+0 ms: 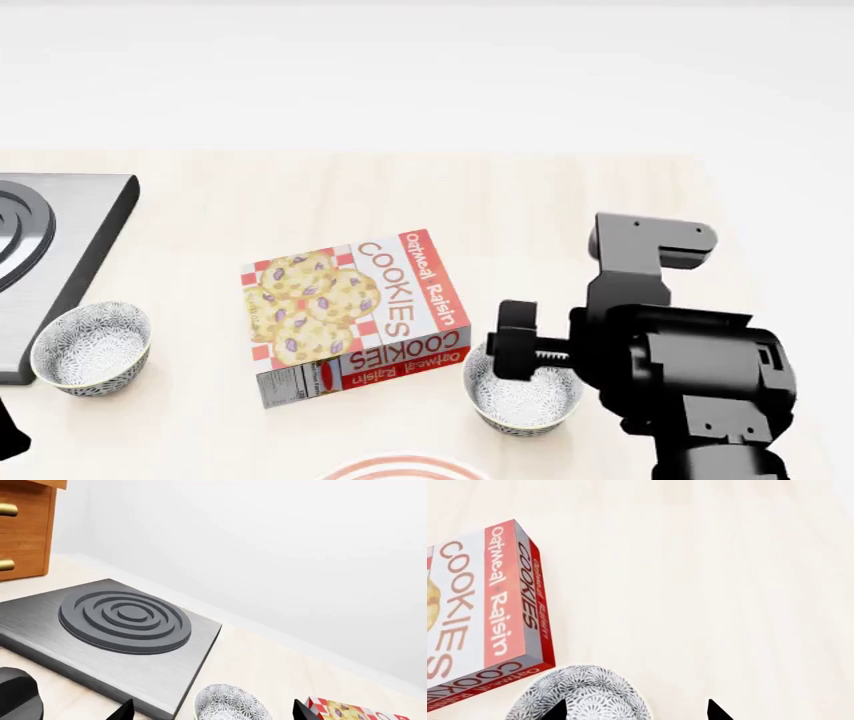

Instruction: Pick the akita bowl next to the plate and place it on the plate.

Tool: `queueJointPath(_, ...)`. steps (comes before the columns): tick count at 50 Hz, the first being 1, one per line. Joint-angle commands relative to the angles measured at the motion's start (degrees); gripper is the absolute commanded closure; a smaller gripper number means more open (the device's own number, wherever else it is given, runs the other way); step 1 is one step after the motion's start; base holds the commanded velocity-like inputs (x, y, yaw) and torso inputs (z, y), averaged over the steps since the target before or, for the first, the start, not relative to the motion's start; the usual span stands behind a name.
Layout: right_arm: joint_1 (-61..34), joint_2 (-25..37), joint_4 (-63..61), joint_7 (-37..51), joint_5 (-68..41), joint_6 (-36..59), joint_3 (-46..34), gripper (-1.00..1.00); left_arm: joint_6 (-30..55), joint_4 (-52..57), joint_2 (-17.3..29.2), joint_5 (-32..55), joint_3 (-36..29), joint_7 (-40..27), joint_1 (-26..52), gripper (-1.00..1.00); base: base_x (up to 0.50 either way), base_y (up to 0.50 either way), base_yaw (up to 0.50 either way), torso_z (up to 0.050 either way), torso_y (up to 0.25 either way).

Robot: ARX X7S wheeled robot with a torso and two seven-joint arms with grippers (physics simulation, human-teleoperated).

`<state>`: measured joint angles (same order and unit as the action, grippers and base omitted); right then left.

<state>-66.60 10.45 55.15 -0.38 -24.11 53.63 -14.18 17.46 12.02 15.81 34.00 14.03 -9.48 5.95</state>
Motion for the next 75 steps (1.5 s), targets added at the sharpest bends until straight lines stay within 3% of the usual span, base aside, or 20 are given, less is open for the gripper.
queueJointPath(1, -3.18, -1.55, 9.94, -2.43, 1.42, -4.07, -1.4, -1.0, -0.06, 0.23, 0.21, 0.35, -0.1, -0.28, -0.19, -1.0, 0.0, 0.0, 0.0, 0.0, 0.0)
queueJointPath(19, -5.01, -2.86, 19.45, -4.84, 2.73, -9.49, -1.94, -1.0, -0.6, -0.25, 0.37, 0.38, -0.53, -0.59, -0.1, -1.0, 0.0, 0.0, 0.0, 0.0, 0.0)
queueJointPath(54, -1.63, -4.43, 19.79, -6.12, 16.57, -8.65, 16.0, -1.0, -1.6, -1.05, 0.74, 1.1, -0.84, -0.77, -0.23, -1.0, 0.0, 0.0, 0.0, 0.0, 0.0)
queueJointPath(55, -1.68, -4.47, 19.79, -5.86, 16.88, -8.86, 16.37, 1.0, -1.54, -0.88, 0.78, 1.13, -0.86, -0.84, -0.31, -1.0, 0.0, 0.0, 0.0, 0.0, 0.0)
queueJointPath(68, -2.45, -4.72, 19.29, -4.0, 19.1, -15.19, 18.32, 1.0, -1.11, -0.24, 1.07, 1.43, -1.11, -1.58, -0.3, -1.0, 0.0, 0.0, 0.0, 0.0, 0.0)
queueJointPath(71, -0.3, -4.55, 13.36, -3.54, 18.89, -12.97, 18.44, 1.0, -1.24, -0.42, 1.12, 1.47, -1.18, -1.46, -0.29, -1.0, 0.0, 0.0, 0.0, 0.0, 0.0)
queueJointPath(75, 6.37, -4.75, -6.79, -3.2, 17.61, -2.93, 18.81, 1.0, -1.09, -0.22, 1.21, 1.56, -1.23, -1.73, -0.3, -1.0, 0.0, 0.0, 0.0, 0.0, 0.0)
